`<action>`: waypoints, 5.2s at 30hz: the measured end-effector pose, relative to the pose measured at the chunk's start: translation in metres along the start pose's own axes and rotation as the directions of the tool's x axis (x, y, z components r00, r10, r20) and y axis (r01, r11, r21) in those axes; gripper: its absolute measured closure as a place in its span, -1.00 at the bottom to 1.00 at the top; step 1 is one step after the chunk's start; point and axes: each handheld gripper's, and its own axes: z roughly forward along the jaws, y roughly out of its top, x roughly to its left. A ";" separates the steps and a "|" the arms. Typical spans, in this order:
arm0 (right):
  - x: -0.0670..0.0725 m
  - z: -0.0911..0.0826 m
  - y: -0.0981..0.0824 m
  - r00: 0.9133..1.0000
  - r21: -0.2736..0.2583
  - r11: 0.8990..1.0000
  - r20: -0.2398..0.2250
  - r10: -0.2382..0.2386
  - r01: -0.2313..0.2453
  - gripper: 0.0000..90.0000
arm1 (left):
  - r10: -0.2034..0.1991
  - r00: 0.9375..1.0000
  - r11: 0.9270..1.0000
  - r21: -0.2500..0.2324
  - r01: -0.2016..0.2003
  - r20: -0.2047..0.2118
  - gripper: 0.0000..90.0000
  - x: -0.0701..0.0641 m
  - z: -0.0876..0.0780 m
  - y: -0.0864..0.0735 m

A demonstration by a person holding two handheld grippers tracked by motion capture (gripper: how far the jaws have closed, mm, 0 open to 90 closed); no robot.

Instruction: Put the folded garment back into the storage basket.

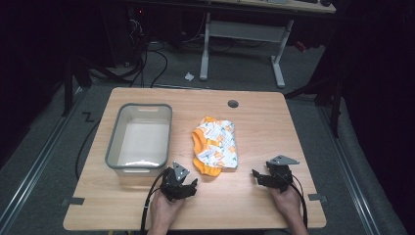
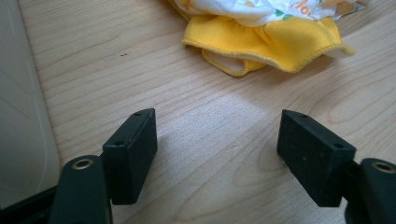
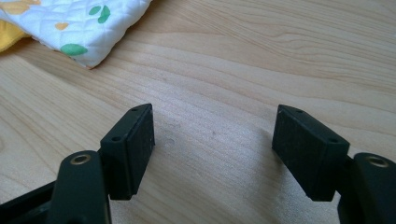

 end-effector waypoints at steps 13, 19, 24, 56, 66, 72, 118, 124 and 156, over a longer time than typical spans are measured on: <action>0.000 0.000 0.000 1.000 0.000 1.000 -0.001 -0.001 0.001 -0.34 | 0.043 0.999 0.999 -0.005 -0.043 0.018 -0.30 -0.006 -0.001 0.004; 0.000 0.000 0.000 1.000 0.000 1.000 -0.001 -0.002 0.002 -0.34 | 0.025 0.999 0.999 -0.026 -0.024 0.034 -0.28 -0.007 -0.005 0.009; 0.000 0.000 0.000 1.000 0.000 1.000 -0.003 -0.004 0.004 -0.34 | 0.039 0.998 0.999 -0.026 -0.038 0.044 -0.26 -0.010 -0.008 0.015; 0.000 -0.001 0.000 1.000 0.002 1.000 -0.007 -0.006 0.006 -0.35 | 0.020 0.995 0.998 -0.065 -0.014 0.099 -0.33 -0.011 -0.005 0.069; 0.000 -0.001 0.000 1.000 0.002 1.000 -0.007 -0.006 0.006 -0.35 | -0.013 0.995 1.000 -0.013 0.014 0.099 -0.46 -0.003 0.006 0.094; 0.000 -0.001 0.000 1.000 0.001 1.000 -0.007 -0.009 0.009 -0.35 | -0.003 0.997 1.000 -0.013 0.004 0.077 -0.46 0.000 0.010 0.109; 0.000 -0.001 0.000 1.000 0.001 1.000 -0.004 -0.004 0.004 -0.35 | -0.177 0.984 0.976 0.131 0.176 -0.009 -0.39 0.032 0.106 0.116; 0.000 -0.001 0.000 1.000 0.001 1.000 -0.005 -0.005 0.005 -0.35 | -0.093 0.995 0.989 0.116 0.094 -0.019 -0.10 0.023 0.106 0.115; 0.000 -0.001 -0.001 1.000 0.001 1.000 -0.004 -0.004 0.004 -0.35 | -0.095 0.993 0.995 0.025 0.093 0.065 0.61 0.009 0.081 0.125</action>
